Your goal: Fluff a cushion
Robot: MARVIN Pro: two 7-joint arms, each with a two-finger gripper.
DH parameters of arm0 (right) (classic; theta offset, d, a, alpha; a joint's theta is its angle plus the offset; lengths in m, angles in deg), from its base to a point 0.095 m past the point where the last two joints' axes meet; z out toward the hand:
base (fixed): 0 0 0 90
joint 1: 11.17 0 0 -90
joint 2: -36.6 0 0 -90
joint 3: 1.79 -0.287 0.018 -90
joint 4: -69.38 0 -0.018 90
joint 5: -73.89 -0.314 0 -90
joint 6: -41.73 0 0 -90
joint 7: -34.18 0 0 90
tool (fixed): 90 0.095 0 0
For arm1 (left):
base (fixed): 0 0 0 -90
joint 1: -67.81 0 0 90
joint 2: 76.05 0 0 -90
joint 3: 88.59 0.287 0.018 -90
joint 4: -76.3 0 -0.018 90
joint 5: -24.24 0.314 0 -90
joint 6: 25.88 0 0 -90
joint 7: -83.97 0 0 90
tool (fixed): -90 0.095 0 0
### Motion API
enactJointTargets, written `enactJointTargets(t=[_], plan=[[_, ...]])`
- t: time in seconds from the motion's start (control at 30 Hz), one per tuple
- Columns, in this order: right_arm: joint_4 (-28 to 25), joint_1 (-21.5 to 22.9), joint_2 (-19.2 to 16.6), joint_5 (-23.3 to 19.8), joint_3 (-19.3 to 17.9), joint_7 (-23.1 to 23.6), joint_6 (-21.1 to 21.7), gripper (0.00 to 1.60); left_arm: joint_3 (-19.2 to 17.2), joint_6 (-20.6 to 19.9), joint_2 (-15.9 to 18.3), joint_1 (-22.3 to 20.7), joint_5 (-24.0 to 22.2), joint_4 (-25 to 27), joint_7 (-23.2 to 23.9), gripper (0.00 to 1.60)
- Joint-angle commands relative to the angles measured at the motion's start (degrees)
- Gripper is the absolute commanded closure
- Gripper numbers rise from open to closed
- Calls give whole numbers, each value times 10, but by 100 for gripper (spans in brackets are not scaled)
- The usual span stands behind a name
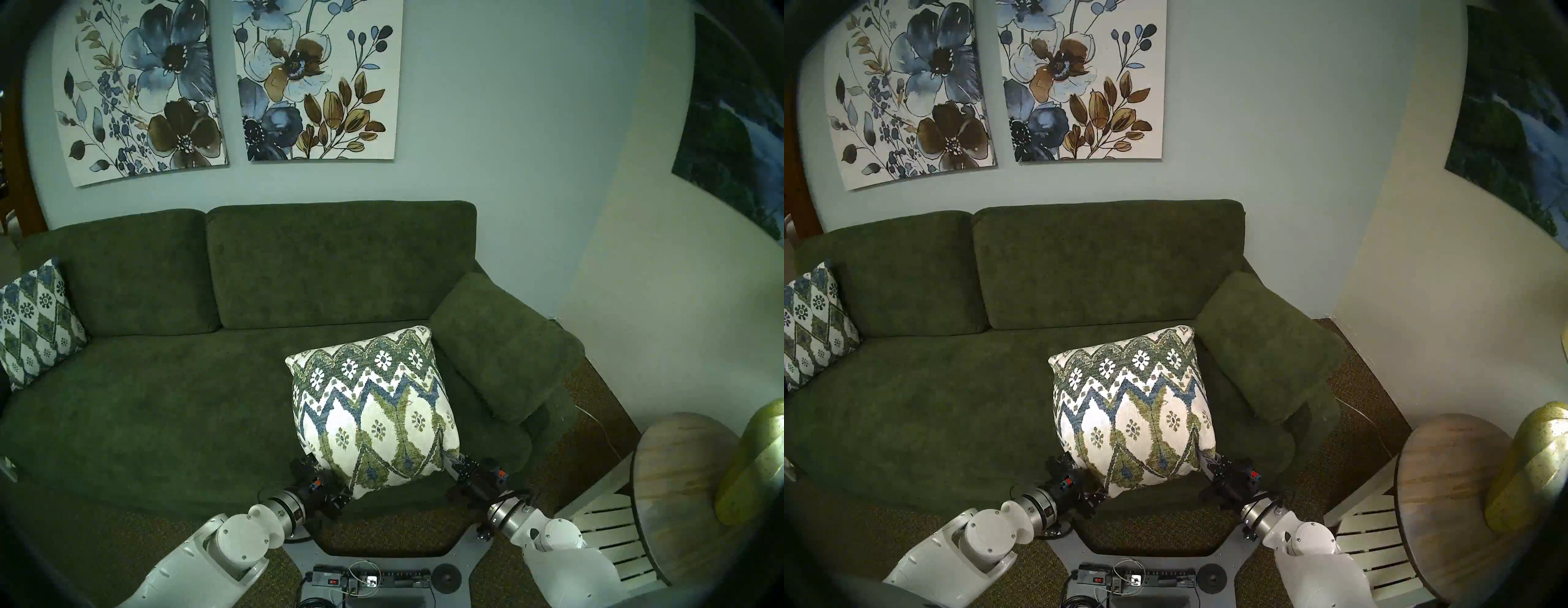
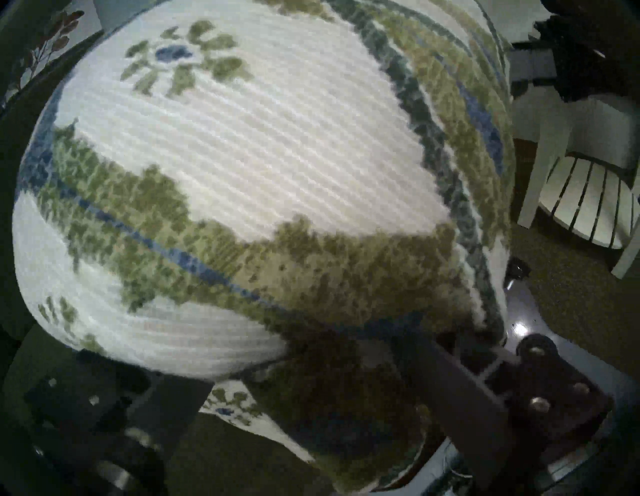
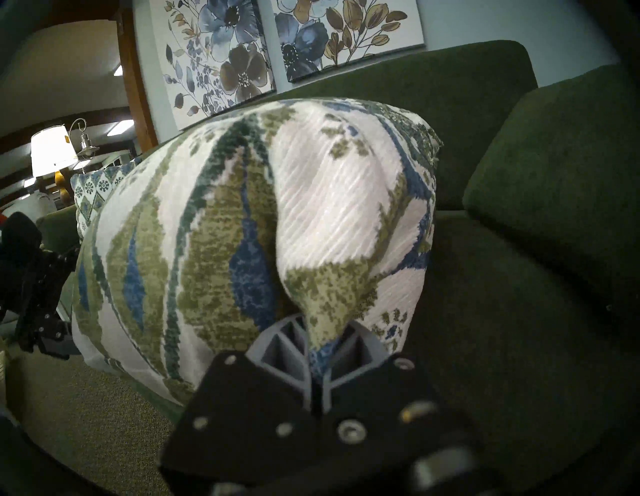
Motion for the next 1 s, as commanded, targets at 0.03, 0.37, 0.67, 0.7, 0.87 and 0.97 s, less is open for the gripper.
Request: enactJointTargets(t=[0.03, 0.37, 0.67, 0.7, 0.87, 0.97], plan=[[-11, 3, 0, 1, 4, 7, -1, 160, 27, -42, -13, 44, 12, 19, -8, 0], [-13, 2, -1, 0, 5, 8, 0, 160, -20, -66, 33, 99, -2, 85, -29, 0], [-13, 2, -1, 0, 5, 8, 0, 160, -58, 12, 59, 121, -46, 90, -20, 0], [-13, 2, -1, 0, 5, 8, 0, 160, -60, 14, 62, 124, -49, 98, -19, 0], [-13, 1, -1, 0, 5, 8, 1, 160, -68, 51, 64, 139, -81, 104, 1, 0], [-13, 2, -1, 0, 5, 8, 0, 160, -79, 76, 65, 153, -117, 113, 18, 0]])
